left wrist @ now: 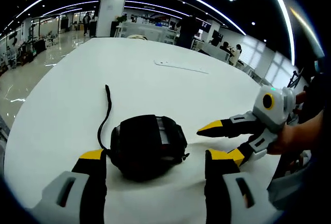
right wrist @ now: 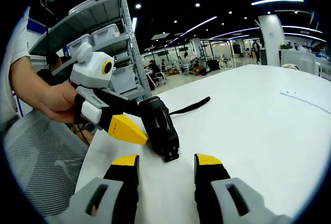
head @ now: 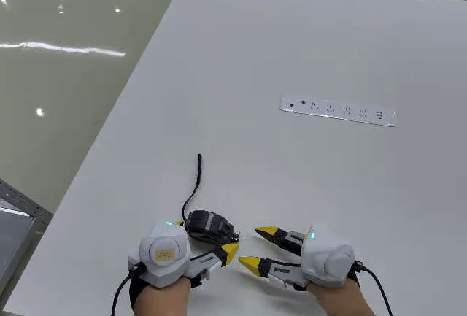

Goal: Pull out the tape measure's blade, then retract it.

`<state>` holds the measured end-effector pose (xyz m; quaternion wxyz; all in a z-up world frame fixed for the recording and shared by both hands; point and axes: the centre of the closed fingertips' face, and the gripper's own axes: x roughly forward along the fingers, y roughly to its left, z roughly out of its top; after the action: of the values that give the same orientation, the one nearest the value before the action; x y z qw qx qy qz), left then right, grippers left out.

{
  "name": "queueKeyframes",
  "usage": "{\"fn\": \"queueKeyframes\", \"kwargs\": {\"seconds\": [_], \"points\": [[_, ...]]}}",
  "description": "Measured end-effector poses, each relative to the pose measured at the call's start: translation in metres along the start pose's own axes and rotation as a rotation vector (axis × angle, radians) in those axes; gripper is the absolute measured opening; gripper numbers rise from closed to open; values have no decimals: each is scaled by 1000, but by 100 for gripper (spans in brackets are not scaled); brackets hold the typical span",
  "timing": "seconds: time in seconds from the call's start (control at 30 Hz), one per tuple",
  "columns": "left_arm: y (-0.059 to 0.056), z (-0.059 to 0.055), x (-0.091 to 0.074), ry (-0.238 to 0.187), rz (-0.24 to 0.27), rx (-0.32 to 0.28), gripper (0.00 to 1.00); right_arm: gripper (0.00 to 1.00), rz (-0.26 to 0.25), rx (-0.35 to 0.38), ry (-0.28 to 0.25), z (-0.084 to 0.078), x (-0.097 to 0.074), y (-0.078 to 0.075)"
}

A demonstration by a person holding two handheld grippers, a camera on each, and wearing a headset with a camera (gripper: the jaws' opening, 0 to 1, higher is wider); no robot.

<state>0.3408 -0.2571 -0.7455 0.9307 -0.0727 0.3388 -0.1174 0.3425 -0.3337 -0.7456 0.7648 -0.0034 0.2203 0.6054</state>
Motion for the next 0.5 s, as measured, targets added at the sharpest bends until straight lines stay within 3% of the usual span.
{"fn": "queueKeyframes", "kwargs": {"seconds": [0.03,0.1,0.27,0.5], "points": [[0,1,0,-6,-1,8,76,44,-6,3,-4,1,-1,0],[-7,4,0,-11,-48,24,76,43,-14,3,-16,3,-5,1],[-5,5,-3,-1,-61,79,76,43,-39,11,-21,4,-12,5],[-8,5,-10,1,-110,104,76,44,-73,20,-29,2,-24,7]]}}
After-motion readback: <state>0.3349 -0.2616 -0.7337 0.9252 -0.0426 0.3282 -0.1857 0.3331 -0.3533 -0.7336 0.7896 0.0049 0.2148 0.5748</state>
